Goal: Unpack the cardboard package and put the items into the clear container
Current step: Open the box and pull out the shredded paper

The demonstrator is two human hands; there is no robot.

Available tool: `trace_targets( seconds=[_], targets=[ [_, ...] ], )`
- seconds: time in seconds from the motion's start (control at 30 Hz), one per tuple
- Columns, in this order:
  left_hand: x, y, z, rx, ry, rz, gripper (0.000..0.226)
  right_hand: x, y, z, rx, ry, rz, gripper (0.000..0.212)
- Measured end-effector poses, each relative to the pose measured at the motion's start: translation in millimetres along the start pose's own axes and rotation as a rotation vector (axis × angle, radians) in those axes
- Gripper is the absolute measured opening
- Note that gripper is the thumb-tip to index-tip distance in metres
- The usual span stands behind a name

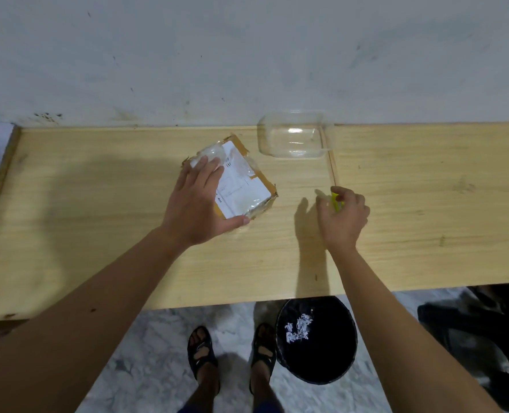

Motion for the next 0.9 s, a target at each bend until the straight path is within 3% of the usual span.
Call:
trace_targets(
  seconds=[0.1,0.23,0.43,0.53,0.7,0.9],
  targets=[
    [-9,-25,13,-0.104,-0.075,0.017,0.131,18,-55,4,-0.287,-0.125,-0.165,0.029],
    [-22,-68,33,-0.182,-0.113,0.176,0.123,46,-117,10,-0.518,-0.343,-0.227,0.038],
    [-28,-106,46,-0.317,-0.112,0.391,0.089,92,-156,9,-0.506,-0.789,-0.283,0.076],
    [-25,-123,53,-0.441,-0.063,0.533,0.079,110,-168,3,-0.466,-0.916,-0.27,0.087],
    [-13,-134,60,-0.649,0.016,0.87,0.052,116,-174,3,-0.483,-0.846,-0.189,0.081],
    [-13,-148,72,-0.879,0.244,0.88,0.032,98,-164,22,-0.51,-0.64,-0.176,0.075]
  ],
)
Point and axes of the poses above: each hand's wrist, its own z-axis away from the middle knuckle, its own x-axis out of the palm, y = z × x, the point moved 7 cm from there along -z, towards the middle knuckle
